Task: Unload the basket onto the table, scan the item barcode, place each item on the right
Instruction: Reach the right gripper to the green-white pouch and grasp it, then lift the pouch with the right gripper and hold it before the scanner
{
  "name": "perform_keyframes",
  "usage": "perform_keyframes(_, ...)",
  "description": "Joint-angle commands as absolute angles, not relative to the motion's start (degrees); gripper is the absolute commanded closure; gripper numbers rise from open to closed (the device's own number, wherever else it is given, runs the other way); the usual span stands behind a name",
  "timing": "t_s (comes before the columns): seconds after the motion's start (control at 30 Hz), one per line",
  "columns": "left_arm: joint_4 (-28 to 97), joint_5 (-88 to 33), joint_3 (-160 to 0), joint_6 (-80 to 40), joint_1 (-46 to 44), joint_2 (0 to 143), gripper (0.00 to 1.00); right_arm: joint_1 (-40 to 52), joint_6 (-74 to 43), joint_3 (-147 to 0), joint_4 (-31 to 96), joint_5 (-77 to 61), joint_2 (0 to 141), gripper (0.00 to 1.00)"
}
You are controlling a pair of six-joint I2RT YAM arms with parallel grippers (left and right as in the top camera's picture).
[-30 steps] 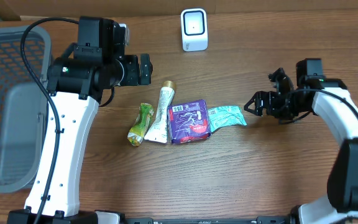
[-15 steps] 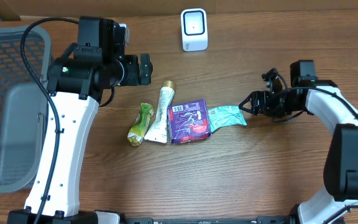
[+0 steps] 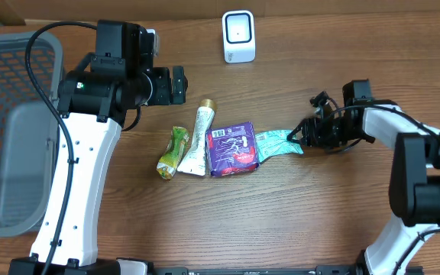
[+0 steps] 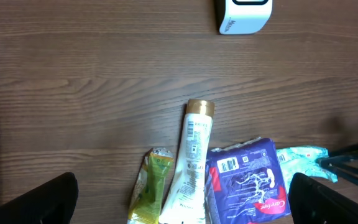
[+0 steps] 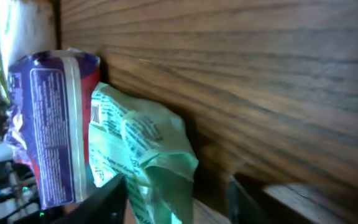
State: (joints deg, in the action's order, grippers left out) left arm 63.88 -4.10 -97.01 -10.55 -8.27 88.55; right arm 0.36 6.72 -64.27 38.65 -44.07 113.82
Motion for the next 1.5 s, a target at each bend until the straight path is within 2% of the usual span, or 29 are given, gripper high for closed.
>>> perform_keyframes(0.0,63.9,-4.1,-97.5,-10.5,-8.6,88.9,0.0,0.4,7.1,-64.0,39.2,-43.9,115.8,0.52)
perform_keyframes(0.47,63.9,-4.1,-97.5,-10.5,-8.6,88.9,0.0,0.8,7.1,-64.0,37.5,-49.2,115.9,0.53)
perform_keyframes(0.83,63.9,-4.1,-97.5,-10.5,-8.6,88.9,0.01,6.4,7.1,-64.0,33.1,-48.4,115.9,0.54)
perform_keyframes(0.93,63.9,-4.1,-97.5,-10.5,-8.6,88.9,0.0,7.4,5.6,-64.0,33.0,-44.8,115.9,0.61)
perform_keyframes(1.07,63.9,-4.1,-97.5,-10.5,-8.6,88.9,0.0,7.3,2.7,-64.0,32.9,-43.7,115.9,0.81)
perform_keyframes(1.2,63.9,-4.1,-97.5,-10.5,-8.6,88.9,0.01,6.5,0.4,-64.2,32.4,-46.5,115.9,0.94)
perform_keyframes(1.47,63.9,-4.1,-97.5,-10.5,-8.6,88.9,0.0,1.5,2.0,-67.3,39.1,-52.4,113.1,0.96)
